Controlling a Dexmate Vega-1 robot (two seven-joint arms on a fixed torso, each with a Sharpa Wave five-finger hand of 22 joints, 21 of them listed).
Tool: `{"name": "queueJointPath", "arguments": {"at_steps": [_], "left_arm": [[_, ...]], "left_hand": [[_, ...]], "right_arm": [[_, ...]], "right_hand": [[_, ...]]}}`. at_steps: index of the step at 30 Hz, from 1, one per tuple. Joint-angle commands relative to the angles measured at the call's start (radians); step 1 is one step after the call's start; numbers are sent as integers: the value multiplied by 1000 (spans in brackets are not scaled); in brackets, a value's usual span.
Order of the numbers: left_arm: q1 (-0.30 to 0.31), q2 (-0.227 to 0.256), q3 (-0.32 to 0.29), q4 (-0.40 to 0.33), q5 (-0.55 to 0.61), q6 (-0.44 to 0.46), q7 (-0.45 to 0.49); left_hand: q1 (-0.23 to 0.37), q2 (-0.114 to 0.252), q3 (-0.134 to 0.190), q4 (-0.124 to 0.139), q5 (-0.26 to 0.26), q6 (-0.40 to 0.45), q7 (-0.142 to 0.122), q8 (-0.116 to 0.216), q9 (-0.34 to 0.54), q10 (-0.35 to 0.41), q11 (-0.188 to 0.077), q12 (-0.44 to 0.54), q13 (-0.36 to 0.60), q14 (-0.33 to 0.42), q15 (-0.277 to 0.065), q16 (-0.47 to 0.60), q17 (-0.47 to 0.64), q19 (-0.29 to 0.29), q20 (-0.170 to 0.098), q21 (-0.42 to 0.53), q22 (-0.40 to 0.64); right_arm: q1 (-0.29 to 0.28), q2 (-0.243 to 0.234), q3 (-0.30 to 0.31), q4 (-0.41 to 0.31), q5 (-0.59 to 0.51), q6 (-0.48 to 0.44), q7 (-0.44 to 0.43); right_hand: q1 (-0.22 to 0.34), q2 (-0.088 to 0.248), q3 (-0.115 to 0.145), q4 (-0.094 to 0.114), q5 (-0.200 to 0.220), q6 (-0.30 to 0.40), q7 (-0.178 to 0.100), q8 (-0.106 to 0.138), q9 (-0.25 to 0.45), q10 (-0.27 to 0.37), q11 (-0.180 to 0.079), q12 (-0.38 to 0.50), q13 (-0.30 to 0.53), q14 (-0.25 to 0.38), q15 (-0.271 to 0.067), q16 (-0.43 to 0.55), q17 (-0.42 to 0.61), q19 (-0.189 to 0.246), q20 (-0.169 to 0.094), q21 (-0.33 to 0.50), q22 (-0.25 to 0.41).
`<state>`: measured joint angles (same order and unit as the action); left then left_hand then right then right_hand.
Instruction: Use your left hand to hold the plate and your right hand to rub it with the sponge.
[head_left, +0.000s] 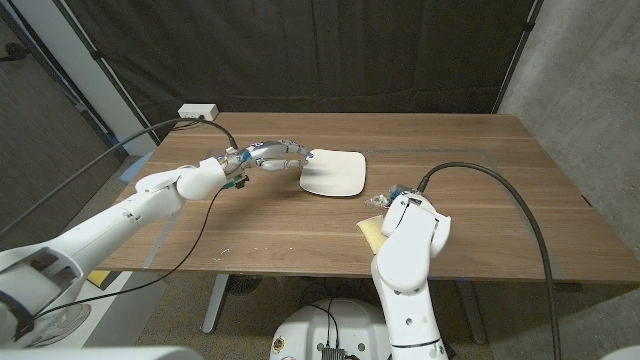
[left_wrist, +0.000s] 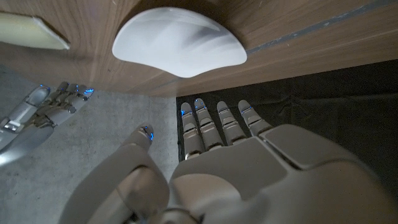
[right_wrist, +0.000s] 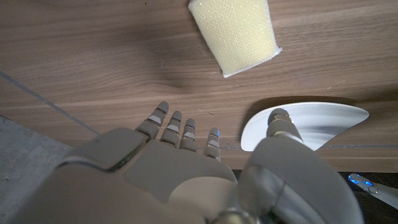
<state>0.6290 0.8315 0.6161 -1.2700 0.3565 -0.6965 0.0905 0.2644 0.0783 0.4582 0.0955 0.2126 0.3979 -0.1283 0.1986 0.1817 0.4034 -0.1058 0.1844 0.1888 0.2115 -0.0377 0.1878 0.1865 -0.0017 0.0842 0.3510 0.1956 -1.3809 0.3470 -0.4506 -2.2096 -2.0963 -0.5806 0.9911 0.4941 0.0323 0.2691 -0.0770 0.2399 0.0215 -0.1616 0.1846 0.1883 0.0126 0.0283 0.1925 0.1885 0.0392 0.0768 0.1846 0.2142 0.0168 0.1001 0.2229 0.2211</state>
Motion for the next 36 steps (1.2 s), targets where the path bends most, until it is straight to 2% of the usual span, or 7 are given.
{"name": "queueJointPath", "arguments": {"at_steps": [1, 6, 15, 18, 23, 33, 36], "left_arm": [[-18, -51, 1, 240, -70, -250, 291], [-53, -72, 8, 275, -65, -278, 303], [-51, -72, 3, 223, -84, -242, 298], [-52, -42, -4, 150, 41, -167, 327], [-70, -2, 13, 65, 196, -68, 297], [-169, -9, 77, 80, 265, 10, 70], [-188, -17, 91, 83, 266, 34, 3]], "left_hand": [[13, 6, 11, -4, -2, -12, -5, -4, 4, -29, 4, -7, 3, -20, -39, -6, 1, -3, 10, -5, 3], [15, 2, 13, -6, -8, -133, -61, -26, 5, -137, -3, -13, 3, -73, -30, -9, 4, -22, 10, -17, 4], [15, 1, 12, -5, -9, -166, -62, -26, 5, -154, -5, -8, 3, -80, -27, -6, 4, -21, 12, -18, 5], [13, 1, 12, -3, -12, -87, -47, 11, 5, -144, -4, 6, 3, -83, -28, -1, 4, -21, 12, -20, 5], [8, -8, 8, -3, -14, 6, -27, 40, 5, -78, -11, 30, 2, -85, -31, 5, 4, -44, 12, -32, 6], [12, -15, 9, -8, -11, 42, -51, 47, 5, -53, -6, 34, 2, -77, -36, 9, 3, -61, 8, -41, 7], [23, 20, 30, -7, -5, 29, -58, 37, 4, -76, -4, 23, 2, -85, -35, 6, 3, -63, 5, -42, 7]], "right_arm": [[82, 106, -2, 96, -103, 21, 67], [71, 97, 0, 76, -34, 15, -17], [33, -2, 36, -3, 283, 22, -291], [64, -12, 14, 28, 133, 3, -216], [72, 7, 26, 32, 97, 0, -130], [61, 106, -13, 95, -133, -55, 10], [84, 106, -22, 117, -180, -83, 98]], "right_hand": [[-2, 2, 4, -1, -6, 0, -8, 4, 3, -7, -2, 7, 5, -6, -2, 6, -1, -5, 5, 4, 3], [3, -1, 2, -8, -10, -38, 17, -4, 2, -33, 5, 3, 4, -24, 2, 1, -5, -9, 3, 6, 3], [-37, 26, -8, 20, -21, -48, 29, 1, 2, -41, 5, 8, 4, -55, -7, 2, -2, -18, -5, 6, 3], [-39, 29, -8, 21, -23, -40, 28, 6, 2, -37, 6, 10, 3, -55, -8, 3, -3, -19, -7, 6, 3], [-30, 25, -8, 11, -25, -36, 21, 8, 2, -31, 2, 14, 3, -48, -6, 5, -8, -17, -7, 7, 2], [-24, -18, -29, -12, -24, 5, -10, 24, 2, 17, 9, 35, 4, 56, -14, 40, -11, 1, 7, 19, 1], [-23, -24, -33, -16, -19, 9, -12, 24, 2, 51, 13, 48, 5, 91, -24, 50, -8, 23, 7, 30, 2]]}}
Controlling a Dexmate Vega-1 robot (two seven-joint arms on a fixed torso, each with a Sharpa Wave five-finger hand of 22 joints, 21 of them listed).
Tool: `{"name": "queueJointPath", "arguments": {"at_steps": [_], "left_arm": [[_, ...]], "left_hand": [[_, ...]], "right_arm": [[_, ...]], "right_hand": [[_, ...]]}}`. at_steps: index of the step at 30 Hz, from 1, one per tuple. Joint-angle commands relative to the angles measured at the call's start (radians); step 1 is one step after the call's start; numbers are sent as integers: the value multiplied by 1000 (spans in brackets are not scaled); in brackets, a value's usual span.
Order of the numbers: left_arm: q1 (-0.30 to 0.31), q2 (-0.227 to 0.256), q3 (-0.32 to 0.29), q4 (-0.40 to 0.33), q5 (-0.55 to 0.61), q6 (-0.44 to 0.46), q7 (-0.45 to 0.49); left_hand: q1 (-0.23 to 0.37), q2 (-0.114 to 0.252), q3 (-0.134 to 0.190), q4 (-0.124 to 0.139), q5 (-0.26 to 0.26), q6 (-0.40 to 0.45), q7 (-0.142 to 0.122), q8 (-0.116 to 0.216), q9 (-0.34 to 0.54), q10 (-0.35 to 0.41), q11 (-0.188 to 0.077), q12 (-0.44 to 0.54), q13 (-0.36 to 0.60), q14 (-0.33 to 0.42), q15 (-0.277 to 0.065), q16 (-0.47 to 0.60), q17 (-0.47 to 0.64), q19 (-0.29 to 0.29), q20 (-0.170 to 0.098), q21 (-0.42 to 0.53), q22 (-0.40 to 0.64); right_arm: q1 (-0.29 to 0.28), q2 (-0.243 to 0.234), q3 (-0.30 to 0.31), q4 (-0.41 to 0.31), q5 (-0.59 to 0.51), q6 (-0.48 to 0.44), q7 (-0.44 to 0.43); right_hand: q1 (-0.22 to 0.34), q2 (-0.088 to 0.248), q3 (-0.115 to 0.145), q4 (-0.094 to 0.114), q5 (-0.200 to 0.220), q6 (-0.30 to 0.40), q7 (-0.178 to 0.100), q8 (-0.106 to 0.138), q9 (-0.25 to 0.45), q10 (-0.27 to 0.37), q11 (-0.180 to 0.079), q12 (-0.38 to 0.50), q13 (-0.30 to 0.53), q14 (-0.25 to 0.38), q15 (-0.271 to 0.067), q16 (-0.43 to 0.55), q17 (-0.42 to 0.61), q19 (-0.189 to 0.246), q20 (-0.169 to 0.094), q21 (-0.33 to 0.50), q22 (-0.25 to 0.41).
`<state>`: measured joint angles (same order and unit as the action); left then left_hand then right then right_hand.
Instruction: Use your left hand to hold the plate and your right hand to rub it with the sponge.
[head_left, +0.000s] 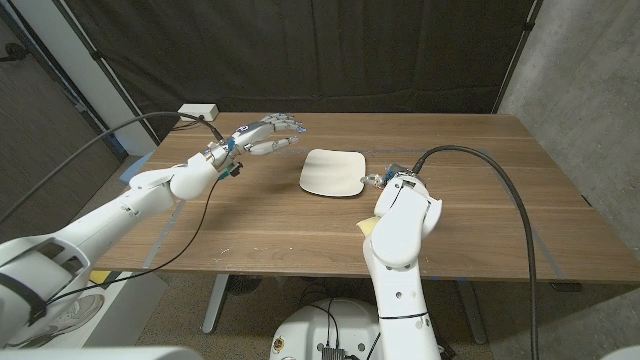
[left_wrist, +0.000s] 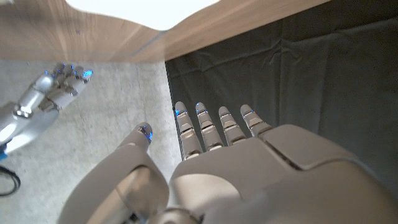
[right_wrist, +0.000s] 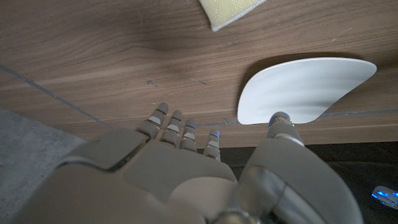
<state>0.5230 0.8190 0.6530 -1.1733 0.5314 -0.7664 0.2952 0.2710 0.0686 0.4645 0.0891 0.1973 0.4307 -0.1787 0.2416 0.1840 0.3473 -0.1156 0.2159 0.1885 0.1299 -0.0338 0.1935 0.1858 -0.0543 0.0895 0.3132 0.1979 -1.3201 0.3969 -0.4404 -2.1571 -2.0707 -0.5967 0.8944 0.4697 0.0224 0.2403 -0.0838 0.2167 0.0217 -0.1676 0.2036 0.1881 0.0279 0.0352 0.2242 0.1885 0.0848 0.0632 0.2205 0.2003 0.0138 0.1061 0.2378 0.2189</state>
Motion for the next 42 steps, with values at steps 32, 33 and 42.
{"name": "queueJointPath", "arguments": {"at_steps": [32, 33, 42], "left_arm": [[-161, -69, 115, 84, 149, 80, -336], [-161, -70, 115, 86, 145, 77, -339], [-171, -83, 117, 104, 137, 62, -341]], "left_hand": [[-41, 59, 30, 58, 14, 33, -10, -15, 1, -39, 10, -7, 3, -60, -38, -1, 11, -50, -12, -19, 11], [-43, 59, 30, 59, 13, 33, -7, -16, 1, -40, 10, -7, 3, -60, -38, -1, 11, -52, -12, -20, 11], [-56, 53, 23, 67, 13, 26, -5, -22, 1, -44, 12, -9, 3, -64, -37, -1, 11, -60, -10, -22, 12]], "right_arm": [[78, 56, -144, 243, -456, -262, 484], [81, 56, -144, 255, -469, -261, 484], [101, 56, -143, 335, -530, -296, 484]], "right_hand": [[44, -63, -32, -43, 39, -22, -51, -5, 7, -50, 12, -14, 11, -39, 22, -22, 22, -57, 4, -7, 12], [50, -61, -32, -44, 44, -29, -51, -7, 7, -61, 13, -17, 12, -55, 26, -25, 25, -72, 5, -11, 13], [130, -24, -10, -64, 72, -19, -52, 4, 11, -29, -26, 6, 15, -9, -22, 2, 34, -39, -28, 13, 19]]}}
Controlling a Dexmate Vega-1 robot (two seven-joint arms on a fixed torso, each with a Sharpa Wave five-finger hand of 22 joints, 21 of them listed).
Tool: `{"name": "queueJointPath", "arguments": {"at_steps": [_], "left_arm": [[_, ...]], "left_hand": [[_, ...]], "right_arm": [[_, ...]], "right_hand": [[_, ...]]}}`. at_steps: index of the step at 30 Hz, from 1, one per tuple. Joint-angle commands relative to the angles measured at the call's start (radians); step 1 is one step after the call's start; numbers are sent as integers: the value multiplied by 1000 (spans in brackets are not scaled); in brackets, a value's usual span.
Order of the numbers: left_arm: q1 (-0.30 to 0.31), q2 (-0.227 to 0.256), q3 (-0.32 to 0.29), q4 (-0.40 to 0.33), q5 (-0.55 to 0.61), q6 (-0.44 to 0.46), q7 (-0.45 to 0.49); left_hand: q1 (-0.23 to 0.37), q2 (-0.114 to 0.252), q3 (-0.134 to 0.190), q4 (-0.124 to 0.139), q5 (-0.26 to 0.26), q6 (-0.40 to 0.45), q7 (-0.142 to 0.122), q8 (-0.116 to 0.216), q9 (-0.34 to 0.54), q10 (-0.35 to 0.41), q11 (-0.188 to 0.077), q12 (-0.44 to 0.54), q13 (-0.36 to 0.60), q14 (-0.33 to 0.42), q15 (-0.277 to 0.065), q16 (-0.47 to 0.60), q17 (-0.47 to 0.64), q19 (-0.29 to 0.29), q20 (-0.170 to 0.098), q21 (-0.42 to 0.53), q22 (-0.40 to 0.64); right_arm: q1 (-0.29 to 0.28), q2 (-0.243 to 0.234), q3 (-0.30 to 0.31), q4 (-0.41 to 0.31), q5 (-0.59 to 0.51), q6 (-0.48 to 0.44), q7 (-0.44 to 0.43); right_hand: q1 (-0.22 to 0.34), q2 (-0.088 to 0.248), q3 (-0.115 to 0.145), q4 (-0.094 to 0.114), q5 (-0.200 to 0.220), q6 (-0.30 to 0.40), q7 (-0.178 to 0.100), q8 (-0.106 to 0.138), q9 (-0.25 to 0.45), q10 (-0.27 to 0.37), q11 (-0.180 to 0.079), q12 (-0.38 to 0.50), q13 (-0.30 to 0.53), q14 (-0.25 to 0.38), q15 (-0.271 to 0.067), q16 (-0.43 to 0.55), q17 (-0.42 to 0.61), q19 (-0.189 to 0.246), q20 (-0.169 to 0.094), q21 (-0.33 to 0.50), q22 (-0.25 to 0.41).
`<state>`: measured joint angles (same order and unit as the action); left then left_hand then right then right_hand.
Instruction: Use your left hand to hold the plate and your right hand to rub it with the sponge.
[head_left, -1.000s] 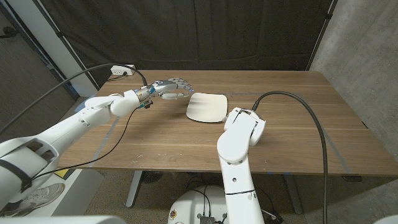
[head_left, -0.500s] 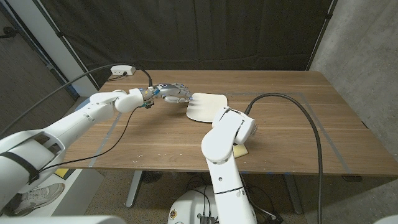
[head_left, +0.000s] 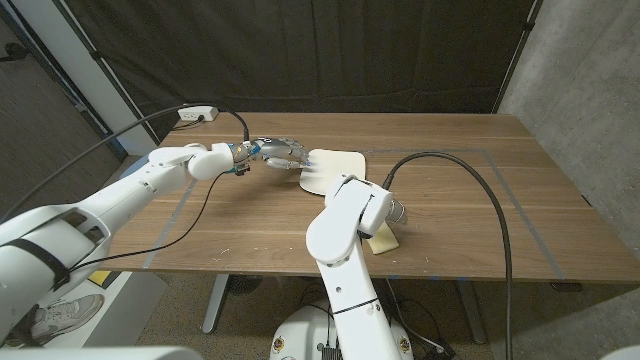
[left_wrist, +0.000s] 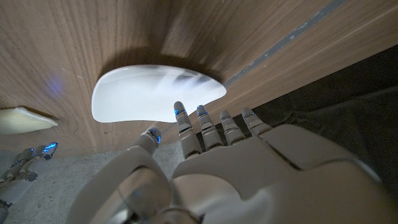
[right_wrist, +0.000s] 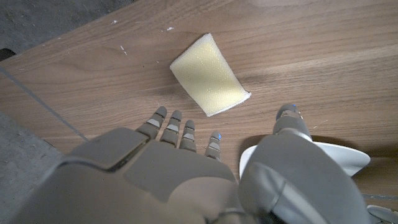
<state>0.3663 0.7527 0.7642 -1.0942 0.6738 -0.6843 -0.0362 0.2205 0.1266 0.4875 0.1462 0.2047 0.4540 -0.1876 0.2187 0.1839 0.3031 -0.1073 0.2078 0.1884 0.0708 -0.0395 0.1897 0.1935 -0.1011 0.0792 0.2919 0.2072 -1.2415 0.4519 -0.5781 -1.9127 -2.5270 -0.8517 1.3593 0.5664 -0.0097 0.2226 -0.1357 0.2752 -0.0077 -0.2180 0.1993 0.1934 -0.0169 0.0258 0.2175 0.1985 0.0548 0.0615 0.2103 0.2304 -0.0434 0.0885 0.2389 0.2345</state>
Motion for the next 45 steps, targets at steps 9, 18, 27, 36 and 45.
{"name": "queueJointPath", "arguments": {"at_steps": [9, 18, 27, 36, 45], "left_arm": [[-39, -42, 18, 70, 2, -42, -3], [-72, -73, 32, 137, 11, -74, 6], [-97, -93, 43, 195, 22, -101, 14], [-106, -101, 43, 225, 20, -112, 9], [-105, -99, 39, 223, 15, -115, 4]], "left_hand": [[-21, -6, -6, 19, 5, -6, 6, -5, 2, -4, 8, -2, 3, -7, -28, 4, 5, -15, 0, -1, 4], [-35, -5, -11, 25, 5, -7, 8, -8, 2, -5, 8, -2, 3, -8, -27, 5, 5, -16, 0, 0, 5], [-51, -5, -16, 29, 5, 10, 17, -4, 2, 9, 12, 4, 4, -7, -27, 6, 6, -18, 1, -1, 6], [-72, -4, -21, 29, 8, 50, 32, 6, 2, 42, 16, 14, 4, 4, -26, 11, 5, -18, 1, 1, 7], [-88, -4, -25, 30, 9, 11, 30, -13, 3, 28, 19, 6, 4, 1, -25, 9, 4, -24, 4, -1, 7]], "right_arm": [[44, 1, -15, 228, -165, -178, 19], [53, 1, -15, 309, -193, -275, -25], [52, 1, -15, 351, -112, -318, -149], [51, 1, -6, 377, -26, -331, -250], [35, 1, -6, 381, 59, -334, -371]], "right_hand": [[77, -9, -10, -12, 33, 45, -2, 20, 8, 78, -91, 39, 11, 138, -88, 61, 20, 66, -50, 41, 15], [160, 17, -7, -18, 59, 90, -3, 32, 13, 186, -144, 70, 23, 255, -163, 137, 51, 148, -94, 86, 35], [265, 35, -31, -20, 66, 193, -4, 57, 17, 327, -211, 106, 33, 362, -238, 241, 96, 227, -125, 143, 64], [318, 47, -52, -13, 67, 315, -4, 86, 19, 418, -230, 127, 40, 414, -269, 295, 117, 262, -144, 183, 87], [517, 68, -120, -14, 64, 588, -4, 167, 49, 598, -228, 238, 126, 501, -281, 507, 289, 273, -161, 249, 117]]}}
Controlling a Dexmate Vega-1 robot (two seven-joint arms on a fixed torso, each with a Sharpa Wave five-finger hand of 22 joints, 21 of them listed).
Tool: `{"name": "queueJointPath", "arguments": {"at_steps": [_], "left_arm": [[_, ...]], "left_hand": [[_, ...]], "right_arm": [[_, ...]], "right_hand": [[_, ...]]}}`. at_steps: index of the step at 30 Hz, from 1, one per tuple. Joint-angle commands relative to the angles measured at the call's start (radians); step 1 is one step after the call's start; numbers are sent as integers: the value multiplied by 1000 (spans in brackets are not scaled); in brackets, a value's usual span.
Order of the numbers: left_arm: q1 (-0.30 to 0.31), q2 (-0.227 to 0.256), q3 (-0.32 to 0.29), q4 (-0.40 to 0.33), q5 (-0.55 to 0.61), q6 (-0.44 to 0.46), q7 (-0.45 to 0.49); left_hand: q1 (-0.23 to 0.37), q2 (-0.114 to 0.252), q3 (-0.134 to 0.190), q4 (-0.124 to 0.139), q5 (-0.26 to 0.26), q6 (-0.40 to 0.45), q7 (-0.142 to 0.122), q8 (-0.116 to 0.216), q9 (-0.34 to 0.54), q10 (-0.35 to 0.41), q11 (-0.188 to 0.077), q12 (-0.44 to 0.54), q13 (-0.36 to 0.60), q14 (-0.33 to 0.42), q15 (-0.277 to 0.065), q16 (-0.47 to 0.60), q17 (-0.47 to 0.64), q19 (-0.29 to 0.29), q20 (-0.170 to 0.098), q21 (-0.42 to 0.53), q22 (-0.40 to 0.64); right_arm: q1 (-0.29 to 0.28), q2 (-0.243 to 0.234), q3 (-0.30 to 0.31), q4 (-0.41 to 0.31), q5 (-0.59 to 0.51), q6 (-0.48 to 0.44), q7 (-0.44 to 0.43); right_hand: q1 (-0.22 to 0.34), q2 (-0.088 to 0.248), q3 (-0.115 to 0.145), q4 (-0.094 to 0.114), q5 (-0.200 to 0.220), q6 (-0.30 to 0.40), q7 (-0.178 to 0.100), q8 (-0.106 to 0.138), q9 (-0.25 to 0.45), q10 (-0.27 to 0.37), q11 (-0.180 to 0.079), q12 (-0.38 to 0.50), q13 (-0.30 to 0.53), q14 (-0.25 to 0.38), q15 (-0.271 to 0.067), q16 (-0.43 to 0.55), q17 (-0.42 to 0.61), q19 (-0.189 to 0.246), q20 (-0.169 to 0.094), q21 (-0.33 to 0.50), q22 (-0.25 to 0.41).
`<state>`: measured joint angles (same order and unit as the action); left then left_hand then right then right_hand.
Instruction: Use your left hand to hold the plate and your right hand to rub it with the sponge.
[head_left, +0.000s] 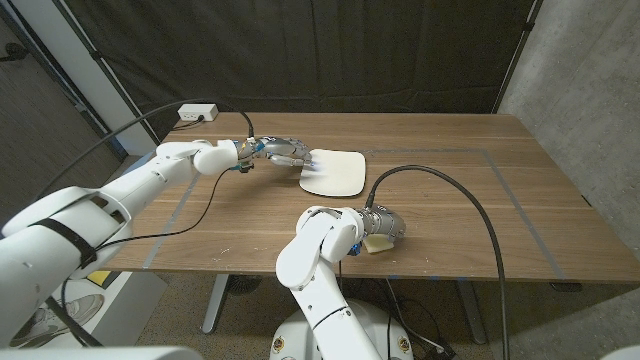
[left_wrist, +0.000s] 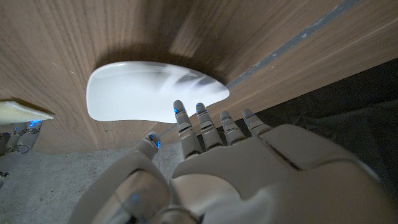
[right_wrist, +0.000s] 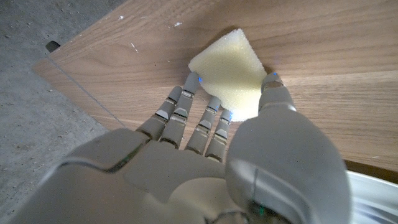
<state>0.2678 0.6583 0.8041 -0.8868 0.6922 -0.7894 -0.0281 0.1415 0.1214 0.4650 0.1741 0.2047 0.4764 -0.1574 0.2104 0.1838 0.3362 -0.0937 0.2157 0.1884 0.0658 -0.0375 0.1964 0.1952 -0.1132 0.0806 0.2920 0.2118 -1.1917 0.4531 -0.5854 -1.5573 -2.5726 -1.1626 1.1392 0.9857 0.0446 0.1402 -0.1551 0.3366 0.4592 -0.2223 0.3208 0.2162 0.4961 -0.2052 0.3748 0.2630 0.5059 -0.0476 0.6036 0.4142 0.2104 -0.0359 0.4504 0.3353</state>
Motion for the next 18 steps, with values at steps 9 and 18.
{"name": "queueJointPath", "arguments": {"at_steps": [9, 18], "left_arm": [[4, 4, -7, -9, -12, -1, -16], [25, 24, -16, -52, -24, 14, -29]], "left_hand": [[-20, 4, -4, 2, 11, -41, -8, -17, 3, -12, 6, -5, 4, 2, -25, 1, 2, -16, 3, -2, 3], [-26, 5, -4, 2, 11, -49, -9, -18, 3, -13, 8, -5, 4, 1, -23, 0, 2, -18, 3, -3, 3]], "right_arm": [[-24, 0, -6, 39, 124, -35, -225], [-51, 0, -20, 6, 208, -44, -375]], "right_hand": [[217, 48, -84, 14, 12, 367, 10, 127, 30, 248, 6, 269, 188, 145, -183, 235, 202, 63, -56, 123, 45], [247, 49, -99, 16, 16, 391, 14, 115, 10, 285, 8, 315, 215, 200, -186, 248, 215, 70, -58, 158, 54]]}}
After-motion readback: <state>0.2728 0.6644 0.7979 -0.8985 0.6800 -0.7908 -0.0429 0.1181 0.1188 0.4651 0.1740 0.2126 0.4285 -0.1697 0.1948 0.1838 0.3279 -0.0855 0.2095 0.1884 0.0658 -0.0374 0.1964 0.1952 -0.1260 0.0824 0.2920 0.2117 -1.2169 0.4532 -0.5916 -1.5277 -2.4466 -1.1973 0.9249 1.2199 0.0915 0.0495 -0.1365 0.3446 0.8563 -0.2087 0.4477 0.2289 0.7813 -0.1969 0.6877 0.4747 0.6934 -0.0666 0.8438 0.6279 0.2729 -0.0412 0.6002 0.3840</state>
